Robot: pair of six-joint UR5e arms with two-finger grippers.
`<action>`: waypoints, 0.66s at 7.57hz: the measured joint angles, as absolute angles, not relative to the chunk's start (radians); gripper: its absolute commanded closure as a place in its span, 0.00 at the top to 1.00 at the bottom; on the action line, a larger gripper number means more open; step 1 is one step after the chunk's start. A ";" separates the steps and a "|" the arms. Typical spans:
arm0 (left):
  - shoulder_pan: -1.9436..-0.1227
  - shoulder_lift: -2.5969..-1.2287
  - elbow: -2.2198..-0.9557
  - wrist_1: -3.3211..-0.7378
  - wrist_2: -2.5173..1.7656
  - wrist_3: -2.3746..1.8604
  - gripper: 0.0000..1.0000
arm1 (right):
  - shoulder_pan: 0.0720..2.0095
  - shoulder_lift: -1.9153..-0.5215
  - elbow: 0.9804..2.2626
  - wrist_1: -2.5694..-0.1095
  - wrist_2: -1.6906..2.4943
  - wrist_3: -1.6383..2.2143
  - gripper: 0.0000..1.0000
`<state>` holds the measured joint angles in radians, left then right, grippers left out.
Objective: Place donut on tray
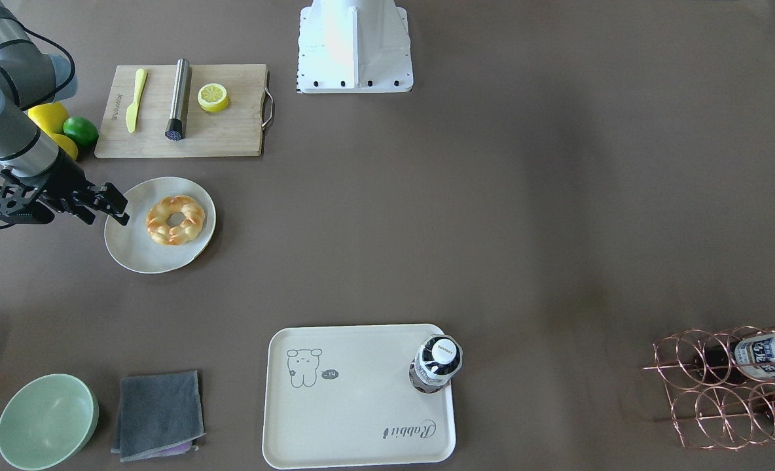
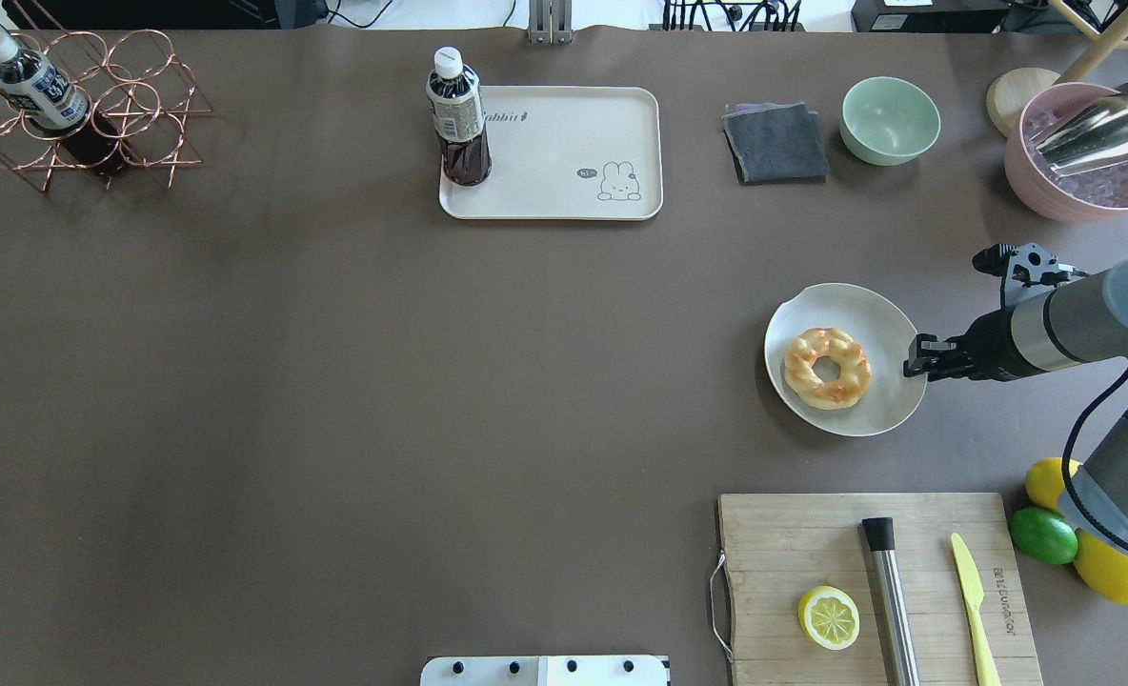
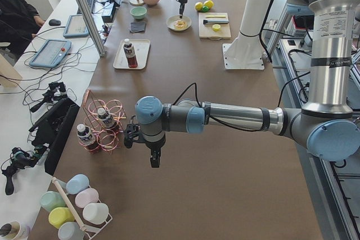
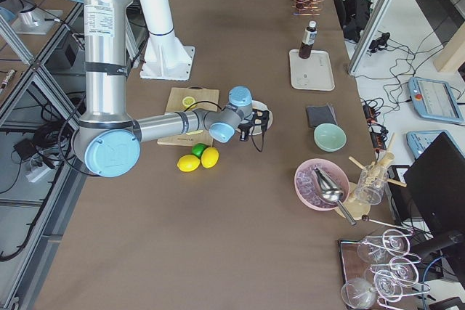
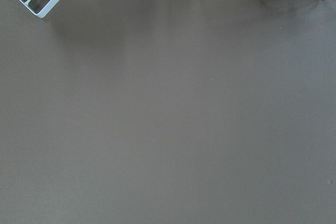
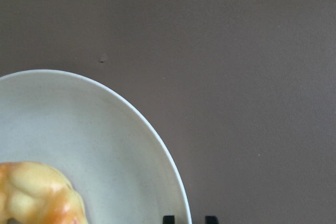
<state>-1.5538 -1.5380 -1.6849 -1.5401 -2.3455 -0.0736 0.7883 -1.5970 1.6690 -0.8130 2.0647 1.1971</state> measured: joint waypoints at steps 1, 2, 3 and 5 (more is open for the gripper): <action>-1.553 -1.539 -1.686 -1.540 -2.345 -0.074 0.98 | 0.788 -1.593 1.669 -0.813 2.062 1.208 0.00; -1.553 -1.540 -1.687 -1.540 -2.345 -0.074 0.98 | 0.788 -1.585 1.670 -0.813 2.062 1.231 0.00; -1.553 -1.541 -1.688 -1.540 -2.345 -0.074 0.98 | 0.789 -1.580 1.676 -0.813 2.067 1.248 0.00; -1.554 -1.541 -1.690 -1.541 -2.345 -0.074 0.98 | 0.881 -1.567 1.722 -0.814 2.181 1.261 0.00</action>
